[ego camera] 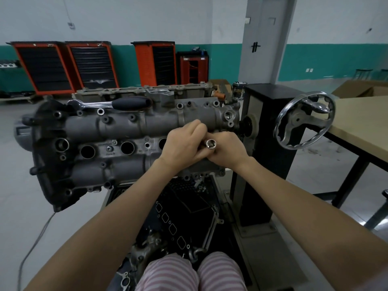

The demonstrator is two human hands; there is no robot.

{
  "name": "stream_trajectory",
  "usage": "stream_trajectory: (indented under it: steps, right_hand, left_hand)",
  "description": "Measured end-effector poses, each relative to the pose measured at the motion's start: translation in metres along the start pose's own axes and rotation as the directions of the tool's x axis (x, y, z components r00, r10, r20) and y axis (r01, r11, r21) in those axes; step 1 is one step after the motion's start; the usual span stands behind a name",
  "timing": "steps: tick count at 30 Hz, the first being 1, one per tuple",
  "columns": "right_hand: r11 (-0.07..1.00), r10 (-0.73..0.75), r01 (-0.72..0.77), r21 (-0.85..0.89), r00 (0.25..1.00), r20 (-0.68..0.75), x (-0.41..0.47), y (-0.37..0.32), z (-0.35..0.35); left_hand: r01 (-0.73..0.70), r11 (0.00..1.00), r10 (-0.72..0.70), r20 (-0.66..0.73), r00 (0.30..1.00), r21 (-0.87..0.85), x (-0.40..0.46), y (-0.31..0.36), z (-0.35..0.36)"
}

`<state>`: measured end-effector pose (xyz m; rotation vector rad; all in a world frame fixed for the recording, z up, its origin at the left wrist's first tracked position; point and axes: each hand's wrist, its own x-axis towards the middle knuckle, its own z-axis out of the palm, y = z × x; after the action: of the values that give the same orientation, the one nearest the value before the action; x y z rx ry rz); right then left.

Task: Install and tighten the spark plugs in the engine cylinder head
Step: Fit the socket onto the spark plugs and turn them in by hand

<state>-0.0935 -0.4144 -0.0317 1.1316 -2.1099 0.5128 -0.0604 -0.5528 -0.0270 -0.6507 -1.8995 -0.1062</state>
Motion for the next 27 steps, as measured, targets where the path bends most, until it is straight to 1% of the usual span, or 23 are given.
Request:
stream_trajectory:
  steps: [3, 7, 10, 15, 17, 20, 22, 24, 27]
  right_hand:
    - [0.999, 0.042, -0.042, -0.004, 0.999, 0.007, -0.0006, 0.0018, 0.0027]
    - [0.997, 0.078, -0.078, -0.004, 0.997, -0.009, -0.0012, 0.0035, 0.0054]
    - [0.997, 0.074, -0.074, -0.001, 0.997, -0.025, -0.0014, 0.0018, 0.0060]
    - [0.989, 0.091, -0.087, -0.117, 0.996, 0.024, -0.0001, 0.0038, 0.0067]
    - [0.991, 0.069, -0.064, -0.119, 0.997, 0.039, -0.0005, 0.0040, 0.0062]
    - [0.997, 0.034, -0.032, -0.064, 0.999, 0.029, -0.0023, 0.0029, 0.0049]
    - [0.999, 0.017, -0.017, -0.030, 1.000, 0.007, -0.0035, 0.0027, 0.0047]
    - [1.000, 0.007, -0.007, -0.027, 1.000, -0.015, -0.0046, 0.0030, 0.0056]
    - [1.000, 0.010, -0.011, -0.014, 0.998, -0.056, -0.0045, 0.0026, 0.0067]
  left_hand:
    - [0.010, 1.000, -0.010, -0.026, 1.000, 0.012, -0.0019, -0.0011, 0.0009]
    - [0.004, 1.000, -0.005, -0.049, 0.999, -0.027, -0.0036, -0.0014, 0.0025]
    - [0.004, 0.999, -0.005, -0.027, 1.000, -0.043, -0.0047, -0.0010, 0.0032]
    - [0.029, 0.995, -0.025, 0.045, 0.999, -0.097, -0.0050, 0.0029, -0.0003]
    - [0.026, 0.992, -0.017, 0.075, 0.997, -0.122, -0.0049, 0.0042, -0.0016]
    - [0.032, 0.988, -0.020, 0.078, 0.997, -0.154, -0.0048, 0.0052, -0.0044]
    - [0.046, 0.989, -0.037, 0.063, 0.997, -0.144, -0.0046, 0.0048, -0.0046]
    - [0.043, 0.995, -0.038, 0.052, 0.998, -0.091, -0.0049, 0.0037, -0.0028]
    - [0.038, 0.999, -0.038, -0.004, 0.999, -0.038, -0.0069, 0.0008, 0.0020]
